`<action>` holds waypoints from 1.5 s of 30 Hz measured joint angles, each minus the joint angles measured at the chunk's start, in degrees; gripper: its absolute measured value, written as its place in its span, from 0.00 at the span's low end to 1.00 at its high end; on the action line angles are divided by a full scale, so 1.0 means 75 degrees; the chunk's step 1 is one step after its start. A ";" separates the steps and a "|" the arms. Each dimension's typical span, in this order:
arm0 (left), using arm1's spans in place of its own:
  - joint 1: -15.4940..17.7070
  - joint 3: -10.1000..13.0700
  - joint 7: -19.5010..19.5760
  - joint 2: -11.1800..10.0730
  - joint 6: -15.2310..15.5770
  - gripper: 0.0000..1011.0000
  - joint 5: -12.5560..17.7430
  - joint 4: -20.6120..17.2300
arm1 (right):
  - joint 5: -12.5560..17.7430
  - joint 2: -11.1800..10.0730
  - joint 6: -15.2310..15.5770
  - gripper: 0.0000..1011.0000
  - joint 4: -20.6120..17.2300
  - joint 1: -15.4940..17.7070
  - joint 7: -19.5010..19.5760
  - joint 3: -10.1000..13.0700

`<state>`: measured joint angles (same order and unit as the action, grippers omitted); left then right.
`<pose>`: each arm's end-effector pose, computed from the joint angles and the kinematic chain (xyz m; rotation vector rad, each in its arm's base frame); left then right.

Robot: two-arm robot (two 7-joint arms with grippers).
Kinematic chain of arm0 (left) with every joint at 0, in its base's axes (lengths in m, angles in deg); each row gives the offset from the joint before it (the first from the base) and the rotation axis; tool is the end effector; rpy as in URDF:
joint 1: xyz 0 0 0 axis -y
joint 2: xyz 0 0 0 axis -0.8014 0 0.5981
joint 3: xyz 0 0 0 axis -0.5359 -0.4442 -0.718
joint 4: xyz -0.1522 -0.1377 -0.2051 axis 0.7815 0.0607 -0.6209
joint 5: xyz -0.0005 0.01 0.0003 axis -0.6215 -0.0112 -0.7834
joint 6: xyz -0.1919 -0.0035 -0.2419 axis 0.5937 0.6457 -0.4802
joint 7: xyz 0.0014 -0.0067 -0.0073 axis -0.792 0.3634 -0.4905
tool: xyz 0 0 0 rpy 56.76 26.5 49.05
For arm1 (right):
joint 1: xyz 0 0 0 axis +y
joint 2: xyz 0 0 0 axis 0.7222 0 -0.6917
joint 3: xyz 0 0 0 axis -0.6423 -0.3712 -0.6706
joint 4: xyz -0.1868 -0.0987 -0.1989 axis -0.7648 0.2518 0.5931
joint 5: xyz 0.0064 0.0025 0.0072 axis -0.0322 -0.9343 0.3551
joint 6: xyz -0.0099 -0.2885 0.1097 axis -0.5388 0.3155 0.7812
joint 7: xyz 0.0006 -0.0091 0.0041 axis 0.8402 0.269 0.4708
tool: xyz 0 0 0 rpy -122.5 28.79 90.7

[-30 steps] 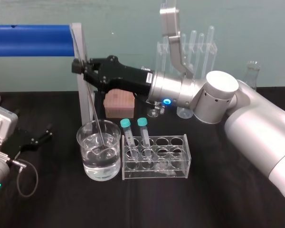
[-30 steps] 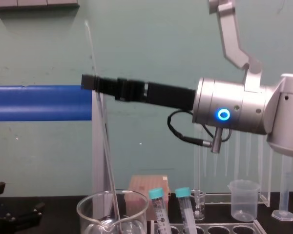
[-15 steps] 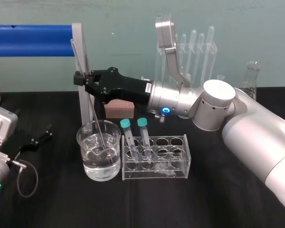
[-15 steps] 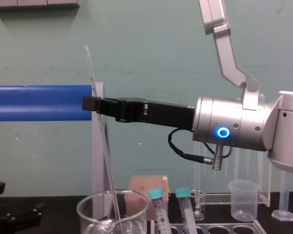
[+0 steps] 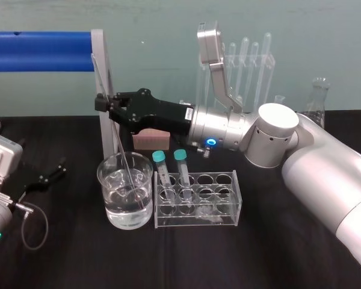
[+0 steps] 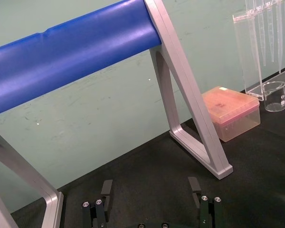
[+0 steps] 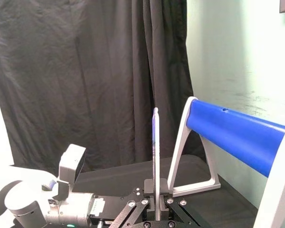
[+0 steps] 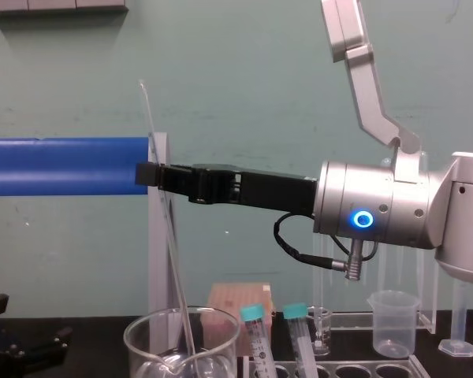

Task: Hold the thermometer with one hand and immerse one end into the beaker, then reinsert it into the test tube rack.

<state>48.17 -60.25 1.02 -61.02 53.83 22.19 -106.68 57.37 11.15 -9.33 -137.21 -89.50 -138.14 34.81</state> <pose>0.3580 0.0828 -0.3022 0.3044 -0.2851 1.2480 0.5043 0.0759 -0.2061 0.1158 0.0225 -0.2255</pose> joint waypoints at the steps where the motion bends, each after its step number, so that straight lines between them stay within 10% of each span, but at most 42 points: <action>1: 0.0000 0.0000 0.0000 0.0000 0.0000 1.00 0.0000 0.0000 | -0.0003 0.0000 0.0004 0.05 -0.0008 0.0005 0.0000 0.0003; 45: 0.0000 0.0000 0.0000 0.0000 0.0000 1.00 0.0000 0.0000 | -0.0105 -0.0084 0.0121 0.05 -0.0196 0.0101 0.0013 -0.0005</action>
<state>48.16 -60.25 1.02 -61.02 53.83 22.19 -106.68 56.59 10.52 -8.42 -138.69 -88.74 -138.04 34.77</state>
